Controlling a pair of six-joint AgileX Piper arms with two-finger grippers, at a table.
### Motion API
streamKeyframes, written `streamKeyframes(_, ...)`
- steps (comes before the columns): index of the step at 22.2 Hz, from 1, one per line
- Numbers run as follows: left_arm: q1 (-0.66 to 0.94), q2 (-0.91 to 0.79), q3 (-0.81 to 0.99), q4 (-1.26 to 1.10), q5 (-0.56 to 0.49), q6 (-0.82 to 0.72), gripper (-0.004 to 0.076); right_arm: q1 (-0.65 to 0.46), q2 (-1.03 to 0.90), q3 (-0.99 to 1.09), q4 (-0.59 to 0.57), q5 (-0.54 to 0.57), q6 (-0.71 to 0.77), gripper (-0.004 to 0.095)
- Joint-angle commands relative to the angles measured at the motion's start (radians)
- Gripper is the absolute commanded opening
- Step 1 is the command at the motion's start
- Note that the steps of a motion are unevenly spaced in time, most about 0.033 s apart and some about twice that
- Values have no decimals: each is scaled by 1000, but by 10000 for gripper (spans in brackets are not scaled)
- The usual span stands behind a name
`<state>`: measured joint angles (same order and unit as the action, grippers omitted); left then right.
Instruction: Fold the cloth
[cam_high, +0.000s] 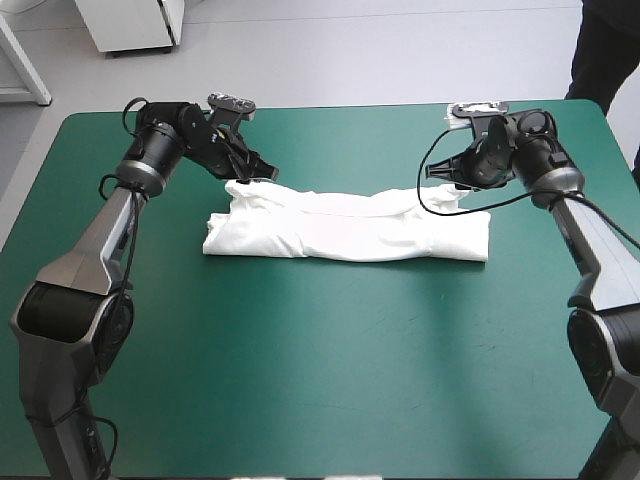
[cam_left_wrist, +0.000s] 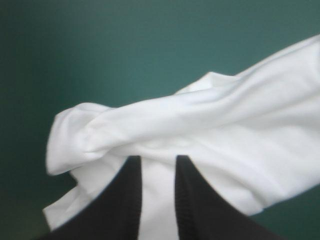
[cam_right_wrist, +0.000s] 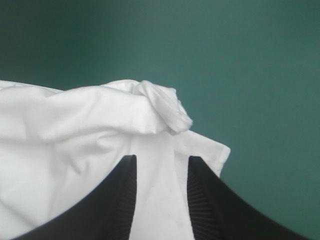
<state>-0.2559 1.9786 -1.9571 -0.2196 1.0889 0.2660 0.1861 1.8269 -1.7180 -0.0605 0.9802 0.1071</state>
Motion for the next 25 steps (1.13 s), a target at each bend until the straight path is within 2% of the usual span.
streamKeyframes(1,-25,-61,-31,-114,-7,113,-1,-6,-71,-31,-38,3,4,322)
streamKeyframes(9,-159,-38,-31,-171,-62,136,-9,-6,-98,-31,-38,29,15,322)
streamKeyframes(17,-280,110,-31,-170,-85,131,-9,-10,-139,-28,-33,34,16,322)
streamKeyframes(25,-280,210,-31,-160,-124,120,-9,-192,-143,-22,224,35,-47,322)
